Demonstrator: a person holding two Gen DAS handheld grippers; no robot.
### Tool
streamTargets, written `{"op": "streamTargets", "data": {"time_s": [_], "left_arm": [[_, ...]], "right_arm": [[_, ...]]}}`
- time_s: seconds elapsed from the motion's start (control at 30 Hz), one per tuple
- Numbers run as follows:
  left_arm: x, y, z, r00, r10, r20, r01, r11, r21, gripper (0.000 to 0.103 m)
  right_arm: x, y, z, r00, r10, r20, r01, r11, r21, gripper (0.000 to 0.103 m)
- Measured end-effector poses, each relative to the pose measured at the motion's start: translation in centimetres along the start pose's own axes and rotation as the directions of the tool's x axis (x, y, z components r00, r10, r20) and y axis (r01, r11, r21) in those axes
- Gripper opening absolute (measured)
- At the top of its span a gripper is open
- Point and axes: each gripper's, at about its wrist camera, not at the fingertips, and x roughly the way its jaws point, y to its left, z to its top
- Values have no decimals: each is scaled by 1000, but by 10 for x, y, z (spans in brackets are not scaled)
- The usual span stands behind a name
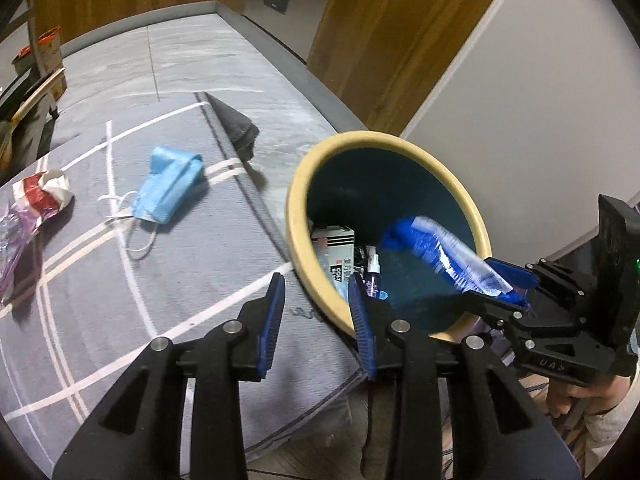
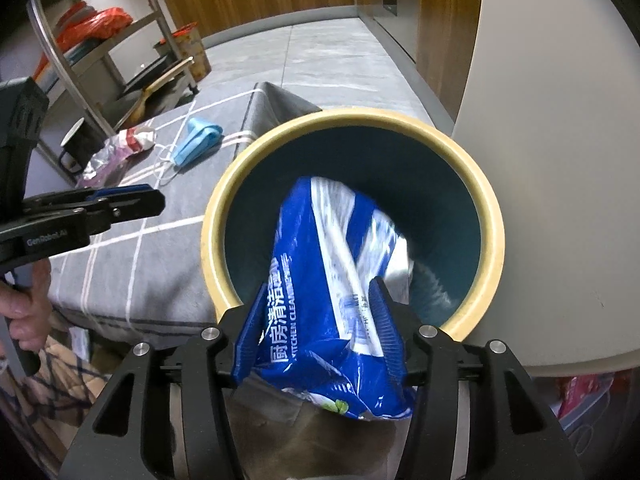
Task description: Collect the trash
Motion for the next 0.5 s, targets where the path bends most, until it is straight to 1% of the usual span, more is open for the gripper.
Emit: {"op": "streamTargets", "data": {"time_s": [0.17,0.23,0.33,0.5], "left_arm": [[-11,10,-1,1000,7,16,-7,1000,-12,36],[-16,16,-2,999,18,26,-18,1000,-15,39],[-24,28,-3,998,37,41,-36,999,-24,40],[-36,54,-6,996,63,59,-59,996,-68,40]], "right_arm": [[-4,6,6,1000,10,19,-10,1000,6,56],[-7,11,9,999,18,30,-18,1000,4,57],[-9,20,15,998,34,45,-34,999,-2,59],[-10,38,24,996,62,58,-61,998,-22,59]]}}
